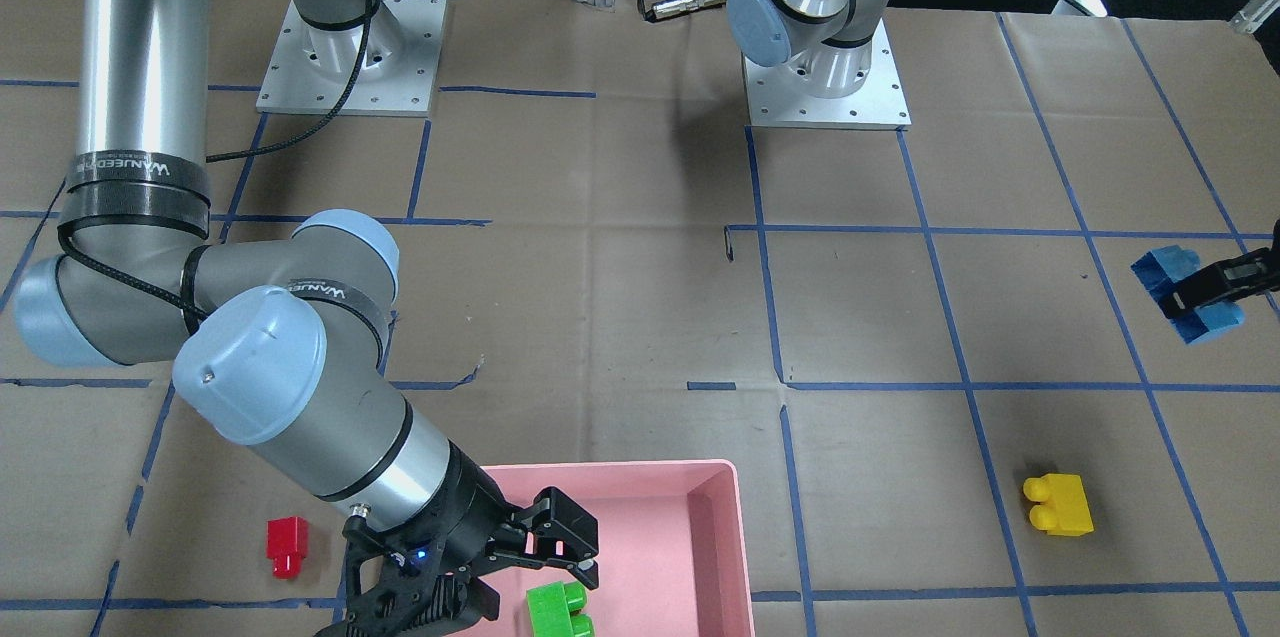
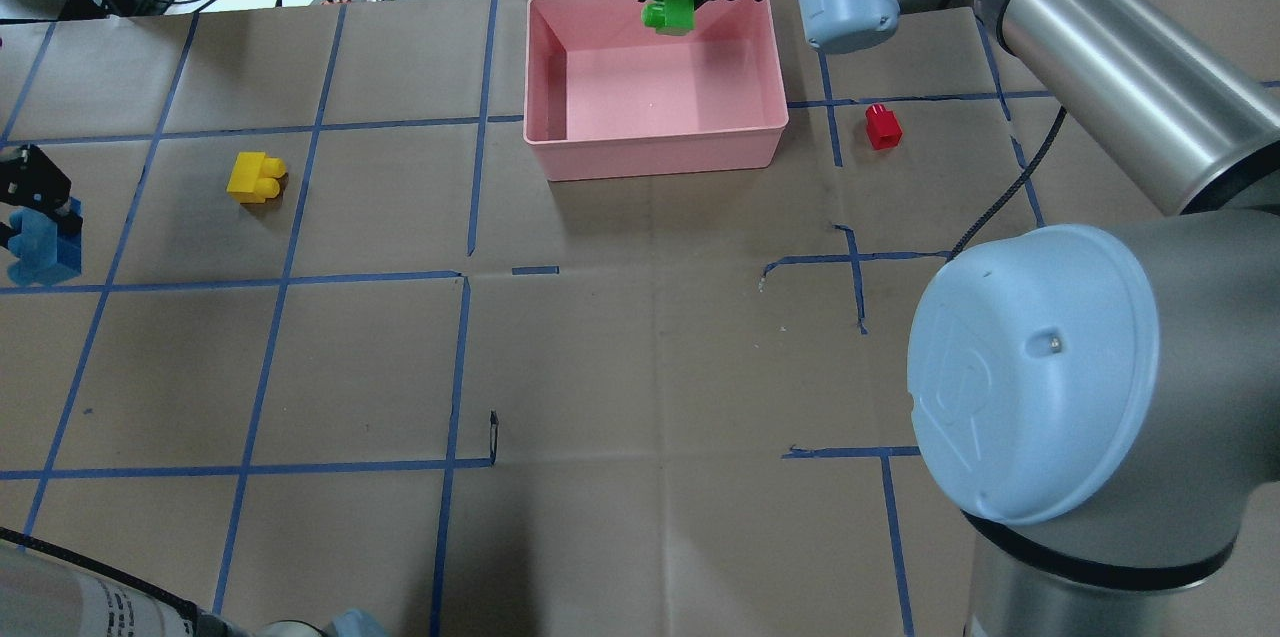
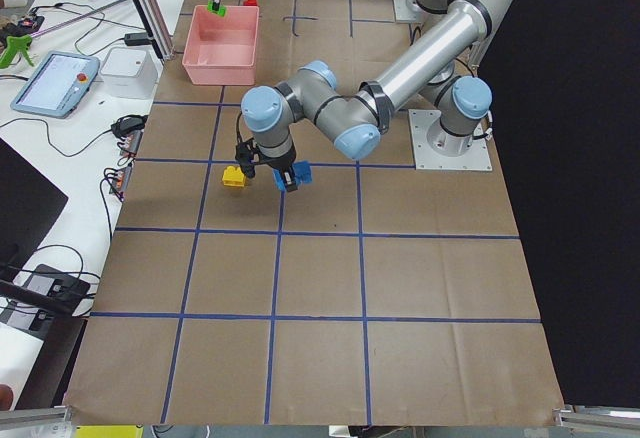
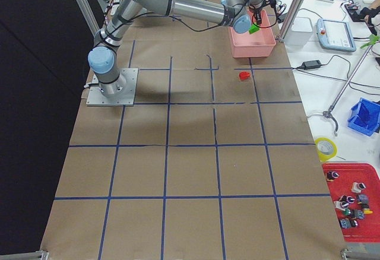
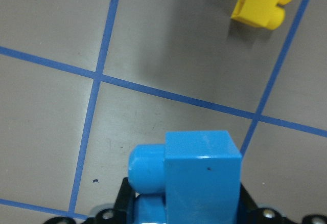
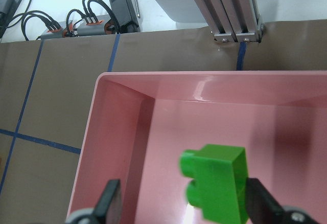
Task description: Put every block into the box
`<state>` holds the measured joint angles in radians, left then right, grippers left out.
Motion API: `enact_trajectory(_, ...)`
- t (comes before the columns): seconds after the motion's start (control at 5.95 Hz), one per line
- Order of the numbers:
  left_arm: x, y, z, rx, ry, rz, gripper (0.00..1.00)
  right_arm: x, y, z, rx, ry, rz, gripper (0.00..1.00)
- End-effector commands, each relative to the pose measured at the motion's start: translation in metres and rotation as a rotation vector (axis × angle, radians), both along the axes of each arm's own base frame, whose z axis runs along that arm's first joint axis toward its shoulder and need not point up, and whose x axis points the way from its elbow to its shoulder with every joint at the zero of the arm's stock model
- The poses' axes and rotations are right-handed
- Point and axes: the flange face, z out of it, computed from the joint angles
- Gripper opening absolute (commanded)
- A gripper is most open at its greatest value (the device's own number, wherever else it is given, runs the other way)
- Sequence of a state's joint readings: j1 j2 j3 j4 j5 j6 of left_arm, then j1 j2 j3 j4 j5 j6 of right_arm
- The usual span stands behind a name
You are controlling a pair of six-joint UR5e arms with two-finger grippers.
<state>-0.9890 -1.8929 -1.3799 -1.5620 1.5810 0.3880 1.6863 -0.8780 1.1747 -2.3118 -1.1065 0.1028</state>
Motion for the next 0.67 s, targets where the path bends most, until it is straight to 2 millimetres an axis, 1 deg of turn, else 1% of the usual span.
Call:
enact_trajectory(0.0,-0.09,-0.038,0.045,-0.046,-0.024,-0.157,0.29,-0.017,0.006,0.014,0.016,0.019,-0.02,1.0)
enact_trajectory(0.17,-0.138,-0.055,0.049,-0.063,-0.02,-0.235,0.29,-0.067,0.02,0.051,0.079,0.063,0.012,1.0)
enact_trajectory(0.34,-0.198,-0.073,0.053,-0.083,-0.022,-0.316,0.29,-0.138,0.037,0.068,0.114,0.227,0.059,0.99)
enact_trajectory(0.5,-0.258,-0.093,0.05,-0.095,-0.013,-0.345,0.28,-0.194,0.058,0.064,0.152,0.38,0.001,0.99)
